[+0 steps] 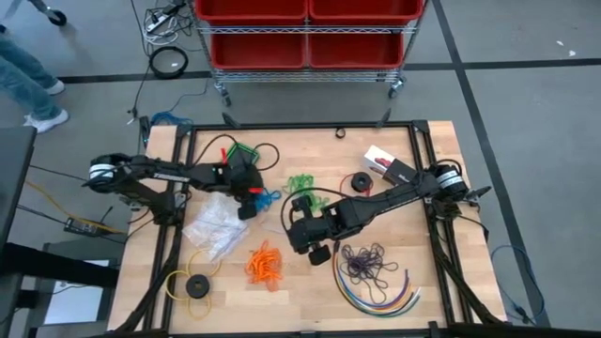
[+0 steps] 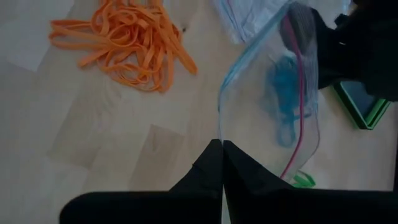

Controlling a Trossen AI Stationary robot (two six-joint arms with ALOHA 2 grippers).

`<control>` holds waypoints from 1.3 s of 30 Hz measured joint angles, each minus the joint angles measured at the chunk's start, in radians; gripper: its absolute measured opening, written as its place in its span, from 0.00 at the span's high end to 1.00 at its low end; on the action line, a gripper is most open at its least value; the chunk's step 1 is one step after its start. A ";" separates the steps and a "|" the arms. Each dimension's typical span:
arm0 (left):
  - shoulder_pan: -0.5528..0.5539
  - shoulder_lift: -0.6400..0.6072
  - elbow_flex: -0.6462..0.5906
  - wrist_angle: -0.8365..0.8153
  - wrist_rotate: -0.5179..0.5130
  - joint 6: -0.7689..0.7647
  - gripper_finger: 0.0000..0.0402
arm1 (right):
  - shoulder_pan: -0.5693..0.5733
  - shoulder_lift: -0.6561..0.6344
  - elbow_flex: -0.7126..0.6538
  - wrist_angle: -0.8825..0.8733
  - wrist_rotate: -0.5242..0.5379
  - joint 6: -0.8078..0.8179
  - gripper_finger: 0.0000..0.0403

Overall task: Sort rubber bands
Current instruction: Put the blue rubber band into the transparent zip bag

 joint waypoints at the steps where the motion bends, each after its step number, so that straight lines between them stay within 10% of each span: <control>1: 0.003 -0.010 0.010 -0.005 -0.001 0.000 0.97 | 0.000 0.000 0.000 -0.001 0.000 0.001 1.00; 17: 0.001 -0.174 0.265 -0.255 -0.052 0.026 1.00 | 0.002 0.000 0.000 0.007 0.001 0.010 1.00; 39: 0.022 -0.066 0.157 -0.162 -0.024 -0.003 0.97 | 0.003 0.000 0.000 0.014 0.009 0.012 1.00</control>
